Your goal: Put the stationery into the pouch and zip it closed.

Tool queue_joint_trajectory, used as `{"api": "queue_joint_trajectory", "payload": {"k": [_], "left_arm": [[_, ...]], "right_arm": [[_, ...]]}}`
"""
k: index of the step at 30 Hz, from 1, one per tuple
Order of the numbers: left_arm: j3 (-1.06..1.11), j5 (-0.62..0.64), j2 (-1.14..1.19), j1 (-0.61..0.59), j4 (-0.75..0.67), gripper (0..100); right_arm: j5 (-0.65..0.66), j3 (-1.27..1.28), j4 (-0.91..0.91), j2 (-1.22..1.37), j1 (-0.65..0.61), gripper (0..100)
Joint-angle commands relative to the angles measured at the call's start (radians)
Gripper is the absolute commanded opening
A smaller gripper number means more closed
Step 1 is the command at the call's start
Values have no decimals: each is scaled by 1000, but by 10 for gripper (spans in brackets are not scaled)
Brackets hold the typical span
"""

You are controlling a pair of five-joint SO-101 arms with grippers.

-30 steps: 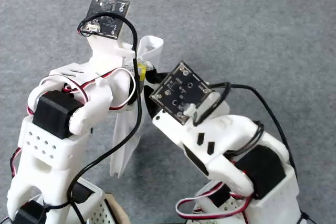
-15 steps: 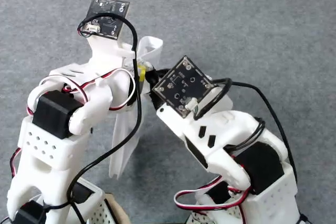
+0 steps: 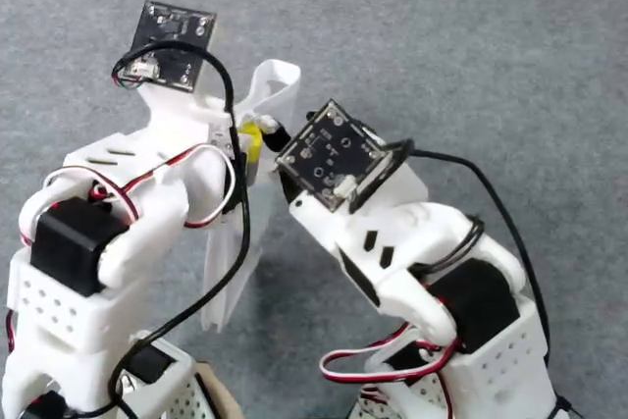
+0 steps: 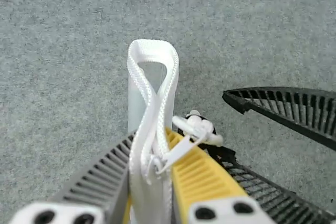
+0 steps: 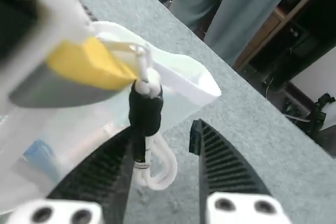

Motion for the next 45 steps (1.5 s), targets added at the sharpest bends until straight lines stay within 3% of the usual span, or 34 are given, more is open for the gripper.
{"api": "queue_joint_trajectory", "payload": {"k": [1, 24, 30, 43, 45], "left_arm": [[-48, 11, -32, 54, 2, 28], [-48, 12, -37, 62, 3, 28], [-47, 12, -37, 71, 35, 28], [-47, 12, -37, 111, 44, 28], [-47, 12, -37, 111, 44, 28]], "right_arm": [[-77, -2, -21, -4, 5, 159], [-121, -1, -31, -7, -14, 158], [-120, -1, -31, -7, -12, 81], [-120, -7, -29, -10, 8, 82], [-120, -7, -29, -10, 15, 41]]}}
